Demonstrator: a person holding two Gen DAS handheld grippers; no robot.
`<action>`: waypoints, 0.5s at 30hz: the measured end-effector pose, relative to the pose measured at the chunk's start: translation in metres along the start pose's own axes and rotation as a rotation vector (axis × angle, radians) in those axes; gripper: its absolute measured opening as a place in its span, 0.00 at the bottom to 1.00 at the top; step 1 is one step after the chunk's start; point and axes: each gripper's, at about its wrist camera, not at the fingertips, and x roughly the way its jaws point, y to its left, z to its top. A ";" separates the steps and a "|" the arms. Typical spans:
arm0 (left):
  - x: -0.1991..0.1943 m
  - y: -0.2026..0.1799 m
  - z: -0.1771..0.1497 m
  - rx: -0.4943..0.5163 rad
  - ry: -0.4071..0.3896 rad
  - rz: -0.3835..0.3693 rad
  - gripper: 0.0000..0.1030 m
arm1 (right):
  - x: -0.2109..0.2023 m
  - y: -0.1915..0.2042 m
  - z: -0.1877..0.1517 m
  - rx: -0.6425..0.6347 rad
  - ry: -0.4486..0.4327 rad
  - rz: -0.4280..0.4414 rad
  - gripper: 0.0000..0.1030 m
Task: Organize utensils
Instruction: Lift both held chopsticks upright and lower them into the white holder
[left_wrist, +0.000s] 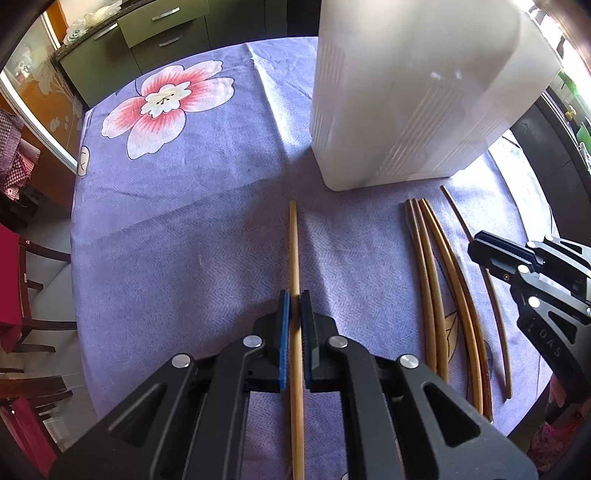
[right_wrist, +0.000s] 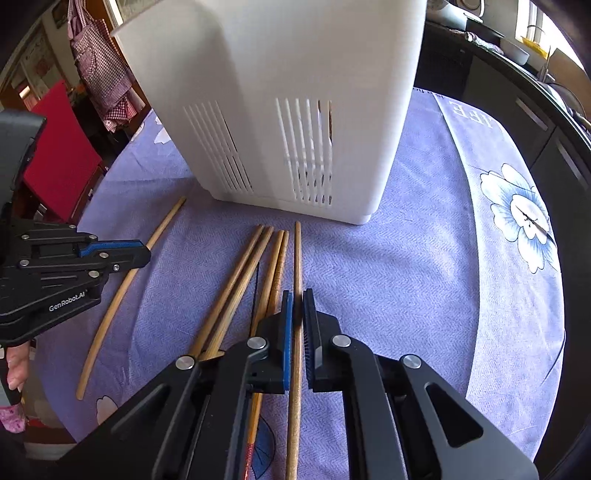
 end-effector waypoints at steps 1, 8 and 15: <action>-0.004 0.001 0.000 -0.001 -0.009 -0.003 0.06 | -0.006 -0.001 0.001 0.003 -0.014 0.005 0.06; -0.053 0.006 -0.004 -0.008 -0.109 -0.022 0.06 | -0.064 -0.013 -0.006 0.031 -0.133 0.047 0.06; -0.106 0.010 -0.020 -0.004 -0.210 -0.039 0.06 | -0.129 -0.025 -0.029 0.054 -0.255 0.068 0.06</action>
